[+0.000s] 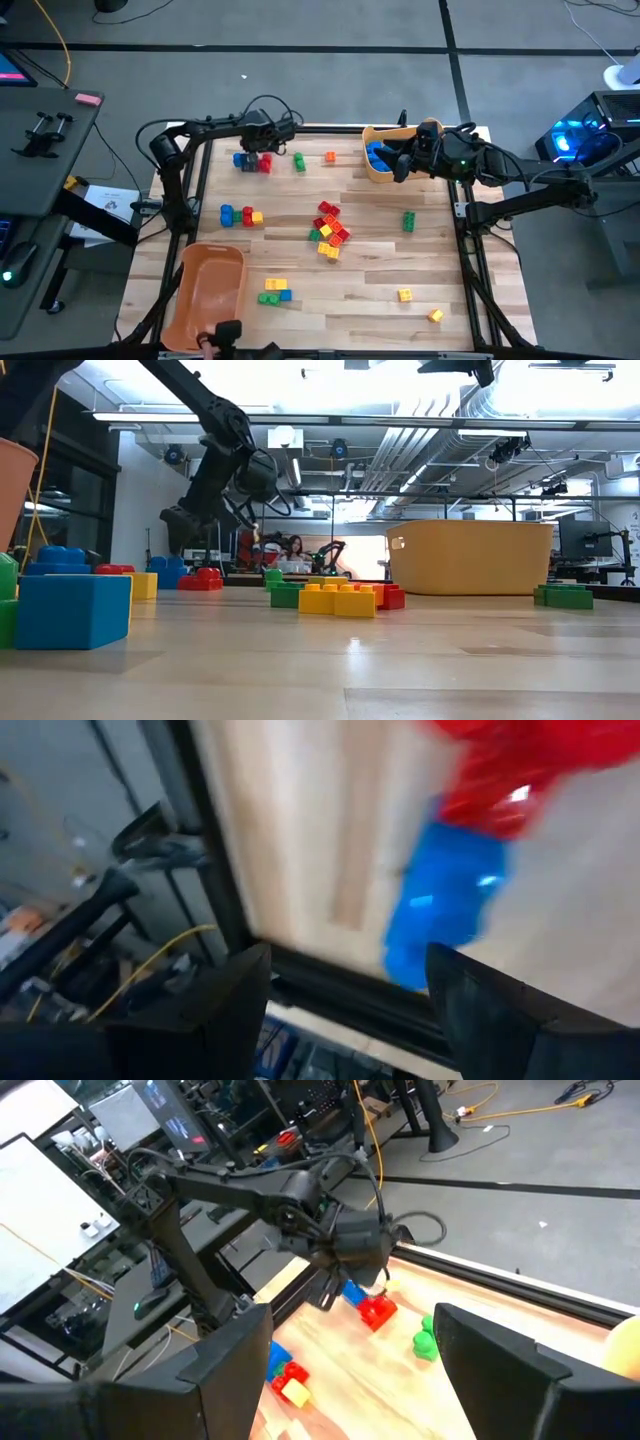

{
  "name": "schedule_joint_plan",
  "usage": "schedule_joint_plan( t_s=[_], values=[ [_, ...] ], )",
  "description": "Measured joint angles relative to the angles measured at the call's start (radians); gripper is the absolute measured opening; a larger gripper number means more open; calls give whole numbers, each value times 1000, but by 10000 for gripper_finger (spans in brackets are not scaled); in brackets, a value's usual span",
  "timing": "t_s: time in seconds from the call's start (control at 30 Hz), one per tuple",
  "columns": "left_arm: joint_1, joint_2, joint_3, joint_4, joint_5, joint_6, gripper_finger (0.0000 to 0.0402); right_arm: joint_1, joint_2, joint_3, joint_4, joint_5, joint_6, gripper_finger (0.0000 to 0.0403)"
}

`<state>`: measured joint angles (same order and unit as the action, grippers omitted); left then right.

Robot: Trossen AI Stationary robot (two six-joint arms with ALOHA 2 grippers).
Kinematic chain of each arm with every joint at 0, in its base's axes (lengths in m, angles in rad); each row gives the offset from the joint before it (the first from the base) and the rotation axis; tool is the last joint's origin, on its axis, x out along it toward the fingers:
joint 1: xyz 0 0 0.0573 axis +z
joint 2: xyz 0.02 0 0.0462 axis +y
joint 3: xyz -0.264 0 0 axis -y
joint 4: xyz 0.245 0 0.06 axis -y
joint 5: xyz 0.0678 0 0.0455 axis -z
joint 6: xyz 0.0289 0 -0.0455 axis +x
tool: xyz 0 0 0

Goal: Sort blocks by size
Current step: Put the blue game piece into the orange bin

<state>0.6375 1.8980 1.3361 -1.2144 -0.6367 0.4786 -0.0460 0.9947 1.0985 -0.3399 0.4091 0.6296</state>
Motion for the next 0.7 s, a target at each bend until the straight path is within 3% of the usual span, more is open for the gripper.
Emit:
schedule_joint_plan(
  t_s=[0.2, 0.27, 0.47, 0.53, 0.7],
  values=[
    [34, 0, 7, 1, -98, -13, 250, 0, 0, 0, -20, -25, 22, 275],
    [23, 0, 29, -52, -85, -60, 250, 0, 0, 0, -25, -25, 21, 275],
    [-54, -11, 86, -46, 201, -209, 250, 0, 0, 0, -31, -24, 20, 275],
    [-93, -23, 69, 20, 237, -216, 250, 0, 0, 0, -33, -25, 19, 275],
    [-142, 3, -17, 31, 74, -107, 243, 0, 0, 0, -44, -28, 23, 275]
  ],
)
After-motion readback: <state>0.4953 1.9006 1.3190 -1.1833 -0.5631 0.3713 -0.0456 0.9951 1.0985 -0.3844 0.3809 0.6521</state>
